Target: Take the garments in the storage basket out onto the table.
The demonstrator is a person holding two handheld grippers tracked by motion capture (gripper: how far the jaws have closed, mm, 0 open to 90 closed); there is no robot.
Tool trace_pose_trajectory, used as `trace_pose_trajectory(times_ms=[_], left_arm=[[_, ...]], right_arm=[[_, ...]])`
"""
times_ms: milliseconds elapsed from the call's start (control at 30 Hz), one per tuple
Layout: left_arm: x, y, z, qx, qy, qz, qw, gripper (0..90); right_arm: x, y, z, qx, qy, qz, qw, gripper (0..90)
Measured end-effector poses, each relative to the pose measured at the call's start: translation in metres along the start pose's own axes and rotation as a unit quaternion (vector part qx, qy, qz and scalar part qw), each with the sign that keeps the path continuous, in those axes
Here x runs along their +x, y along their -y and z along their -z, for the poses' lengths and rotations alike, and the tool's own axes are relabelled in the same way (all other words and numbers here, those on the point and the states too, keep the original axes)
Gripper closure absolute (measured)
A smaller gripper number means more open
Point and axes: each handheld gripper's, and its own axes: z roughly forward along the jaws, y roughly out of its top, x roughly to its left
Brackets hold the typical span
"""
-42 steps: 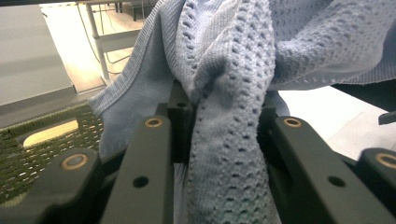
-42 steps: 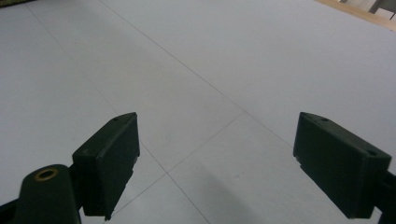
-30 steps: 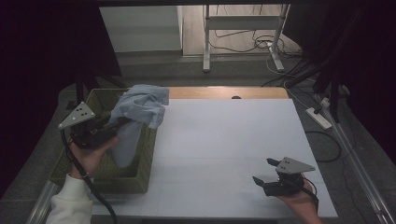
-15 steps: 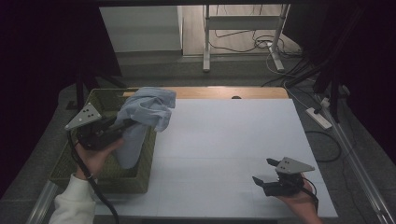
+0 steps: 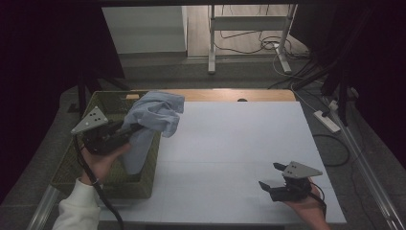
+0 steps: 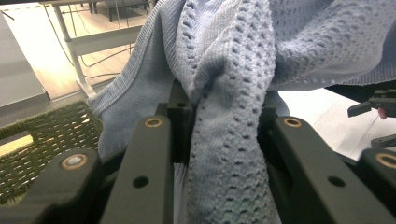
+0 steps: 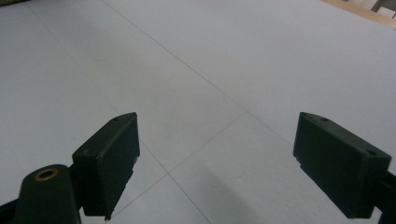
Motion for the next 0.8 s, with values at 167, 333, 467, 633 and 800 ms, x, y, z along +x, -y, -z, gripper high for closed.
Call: trace_pose_trajectory(times_ms=[167,333,467,633,800], left_arm=[[-0.003,0.000,-0.002,0.001,0.002,-0.004,1.0000,70.0],[-0.006,0.000,-0.004,-0.001,0.003,-0.006,1.0000,70.0],[-0.009,-0.001,-0.007,-0.001,0.006,-0.007,1.0000,70.0],[-0.014,-0.002,-0.011,0.000,0.010,-0.013,0.9999,70.0],[-0.021,-0.007,-0.010,-0.008,0.015,-0.018,0.9997,70.0]], right_arm=[[0.000,0.000,0.000,0.000,0.000,0.001,1.0000,14.7],[0.000,0.000,0.000,0.002,0.000,0.002,1.0000,14.6],[0.000,0.000,-0.001,0.002,-0.001,0.001,1.0000,14.6],[0.000,0.000,-0.001,0.003,-0.001,0.002,1.0000,14.7],[0.000,0.000,-0.001,0.002,-0.001,0.002,1.0000,14.7]])
